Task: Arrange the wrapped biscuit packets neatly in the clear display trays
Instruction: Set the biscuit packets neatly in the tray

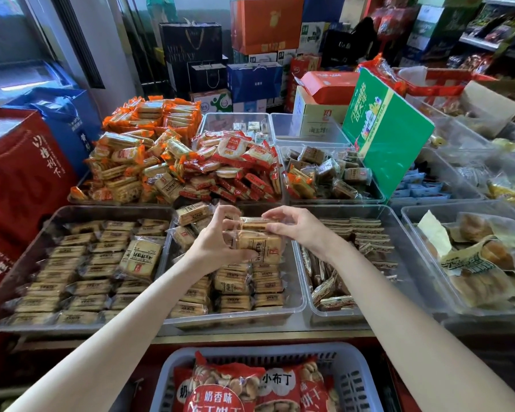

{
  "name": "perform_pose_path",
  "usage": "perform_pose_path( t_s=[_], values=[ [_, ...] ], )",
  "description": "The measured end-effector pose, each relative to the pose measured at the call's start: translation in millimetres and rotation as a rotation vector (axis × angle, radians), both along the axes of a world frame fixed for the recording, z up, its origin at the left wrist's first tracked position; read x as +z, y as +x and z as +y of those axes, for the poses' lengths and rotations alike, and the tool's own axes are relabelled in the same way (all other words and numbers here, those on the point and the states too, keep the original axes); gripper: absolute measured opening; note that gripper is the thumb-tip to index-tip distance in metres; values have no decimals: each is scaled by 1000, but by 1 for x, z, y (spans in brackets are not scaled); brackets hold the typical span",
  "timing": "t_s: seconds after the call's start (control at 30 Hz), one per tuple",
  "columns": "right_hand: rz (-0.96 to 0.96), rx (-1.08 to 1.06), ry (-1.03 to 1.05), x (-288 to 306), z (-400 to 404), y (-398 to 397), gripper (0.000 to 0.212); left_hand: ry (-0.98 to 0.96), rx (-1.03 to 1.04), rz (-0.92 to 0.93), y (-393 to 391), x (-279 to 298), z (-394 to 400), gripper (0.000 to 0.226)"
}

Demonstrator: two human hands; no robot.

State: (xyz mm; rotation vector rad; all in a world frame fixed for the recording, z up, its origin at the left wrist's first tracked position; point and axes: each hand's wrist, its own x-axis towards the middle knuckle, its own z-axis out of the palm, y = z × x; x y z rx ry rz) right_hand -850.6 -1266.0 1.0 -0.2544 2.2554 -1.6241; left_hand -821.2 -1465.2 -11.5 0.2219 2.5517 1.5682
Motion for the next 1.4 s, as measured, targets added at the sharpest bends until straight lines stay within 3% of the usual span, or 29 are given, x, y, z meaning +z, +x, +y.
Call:
perform_pose_path(
  t_s=[0.13, 0.2, 0.33, 0.47, 0.63, 0.73, 0.8, 0.9, 0.97, 1.07, 1.27, 1.4],
  values=[
    [88, 162, 383, -17, -6, 4, 65, -104, 5, 0, -5, -17, 6, 70],
    [171, 148, 509, -30, -6, 7, 75, -178, -4, -23, -7, -27, 13, 71],
    [288, -44, 619, -54, 13, 4, 70, -180, 66, -22, -19, -42, 26, 50],
    [230, -501, 730, -67, 58, -12, 66, -282, 133, -3, -31, -54, 26, 28],
    [-8, -378, 1037, -100, 88, -7, 68, -621, 21, 2, -39, -77, 22, 39],
    [9, -281, 1178, -103, 84, -7, 73, -844, -156, -14, -43, -87, 15, 52],
    [207, -276, 1158, -90, 73, -16, 68, -970, -264, -26, -40, -93, 12, 56],
    [464, -178, 891, -76, 38, -32, 50, -1097, -311, -1, -35, -99, 10, 57],
    [443, 52, 829, -84, 8, -36, 41, -1132, -323, 24, -35, -100, 9, 56],
    [267, 293, 930, -117, -22, -45, 47, -1181, -377, 35, -39, -101, 6, 55],
    [239, 128, 980, -137, -37, -97, 53, -1198, -442, 20, -55, -103, 3, 55],
    [239, 192, 1043, -149, -44, -116, 49, -1136, -444, -13, -63, -101, 6, 47]
  ],
)
